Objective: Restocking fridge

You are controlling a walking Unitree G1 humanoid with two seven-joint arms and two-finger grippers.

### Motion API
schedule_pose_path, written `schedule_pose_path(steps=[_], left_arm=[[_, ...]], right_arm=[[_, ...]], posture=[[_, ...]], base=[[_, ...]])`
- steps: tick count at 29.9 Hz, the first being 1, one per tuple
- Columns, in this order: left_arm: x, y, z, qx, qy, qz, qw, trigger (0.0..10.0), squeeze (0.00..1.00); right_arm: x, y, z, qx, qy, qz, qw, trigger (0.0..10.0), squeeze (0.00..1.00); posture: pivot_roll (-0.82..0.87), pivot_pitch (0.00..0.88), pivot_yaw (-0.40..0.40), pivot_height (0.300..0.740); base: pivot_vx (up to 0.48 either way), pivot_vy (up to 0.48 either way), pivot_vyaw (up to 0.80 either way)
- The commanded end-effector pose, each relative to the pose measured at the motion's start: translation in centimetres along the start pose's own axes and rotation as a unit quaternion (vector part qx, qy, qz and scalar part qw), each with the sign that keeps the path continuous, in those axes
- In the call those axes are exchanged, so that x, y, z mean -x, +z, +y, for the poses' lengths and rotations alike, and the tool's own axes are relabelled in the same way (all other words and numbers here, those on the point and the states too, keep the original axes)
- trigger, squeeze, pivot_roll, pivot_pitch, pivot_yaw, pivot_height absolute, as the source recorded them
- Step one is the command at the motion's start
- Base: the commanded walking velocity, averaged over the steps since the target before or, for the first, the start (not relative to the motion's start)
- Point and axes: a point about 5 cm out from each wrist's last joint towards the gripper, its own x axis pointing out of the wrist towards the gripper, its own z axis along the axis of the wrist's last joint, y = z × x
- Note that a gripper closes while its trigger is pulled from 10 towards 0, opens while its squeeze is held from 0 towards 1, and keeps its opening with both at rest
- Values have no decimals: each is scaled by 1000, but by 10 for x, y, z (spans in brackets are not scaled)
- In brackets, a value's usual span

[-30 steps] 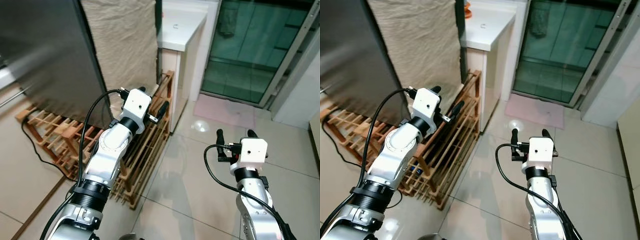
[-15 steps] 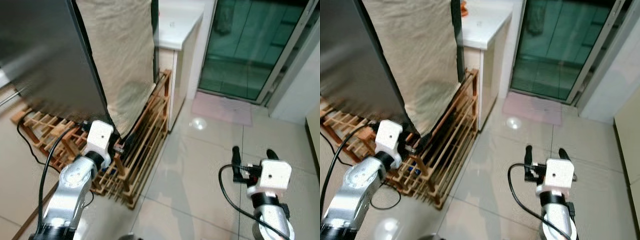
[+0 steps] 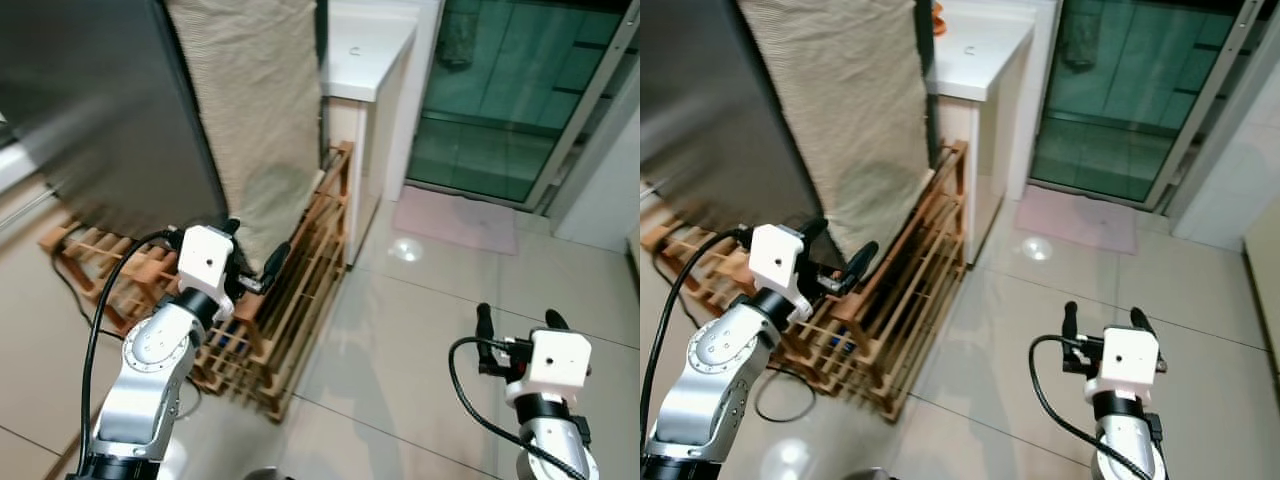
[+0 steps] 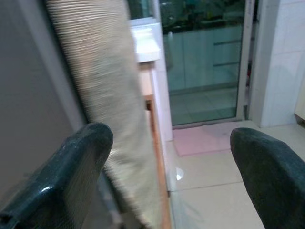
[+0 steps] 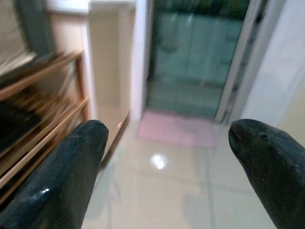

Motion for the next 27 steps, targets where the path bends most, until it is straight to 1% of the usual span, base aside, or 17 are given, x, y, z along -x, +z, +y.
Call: schedule_pose_path(steps=[1,4,5,6,8,9,11,14,16,17,18,20,22,23,24,26,27], left_arm=[[-2,2,-3,6,-5,-1,1000,10000,0],[-5,3,-5,-1,-11,-1,1000,10000,0],[-8,4,-6,-10,-14,1,1000,10000,0],[-8,4,-6,-10,-14,1,1000,10000,0],[-16,8,-7,-33,-20,1,999,10000,0],[-16,8,-7,-33,-20,1,999,10000,0],[-24,16,-12,-58,-28,-5,998,10000,0],[-28,23,-14,-57,-29,-17,998,10000,0],[-28,24,-17,-47,-35,-25,998,10000,0],[-28,25,-19,-43,-37,-27,998,10000,0],[-28,25,-19,-43,-37,-27,998,10000,0],[-27,25,-25,-32,-44,-28,998,10000,0],[-28,25,-26,-30,-44,-28,998,10000,0],[-29,24,-24,-23,-34,-25,999,10000,0],[-29,24,-24,-23,-34,-25,999,10000,0],[-32,26,-19,-17,-11,-27,999,10000,0],[-32,26,-19,-17,-11,-27,999,10000,0]], right_arm=[[0,-2,-6,1,-7,-5,1000,10000,0],[0,-10,-9,2,-7,3,1000,10000,0],[-1,-12,-9,3,-7,6,1000,10000,0],[-1,-12,-9,3,-7,6,1000,10000,0],[-4,-19,-9,3,-5,12,1000,10000,0],[-4,-19,-9,3,-5,12,1000,10000,0],[-10,-30,-8,2,-2,21,1000,10000,0],[-16,-42,-9,2,-1,32,999,10000,0],[-18,-47,-11,2,-1,38,999,10000,0],[-18,-54,-12,2,-2,51,999,10000,0],[-18,-54,-12,2,-2,51,999,10000,0],[-17,-71,-11,1,-3,89,996,10000,0],[-17,-75,-11,1,-3,96,995,10000,0],[-17,-77,-11,2,-2,101,995,10000,0],[-17,-77,-11,2,-2,101,995,10000,0],[-19,-75,-11,3,0,93,996,10000,0],[-19,-75,-11,3,0,93,996,10000,0]], posture=[[25,10,41,728],[26,11,40,728],[26,11,40,728],[26,11,40,728],[28,14,40,728],[28,14,40,728],[29,14,40,728],[28,16,41,728],[26,18,40,728],[26,19,40,728],[26,19,40,728],[25,21,37,728],[25,21,37,728],[23,22,35,728],[23,22,35,728],[23,21,34,728],[23,21,34,728]], base=[[0,439,0],[0,439,0],[255,409,0],[255,409,0],[457,0,0],[480,0,0],[0,0,0],[0,0,0],[120,-328,0],[240,-412,0],[240,-412,0],[276,-386,0],[345,-324,0],[0,0,0],[0,0,0],[0,0,0],[0,0,0]])
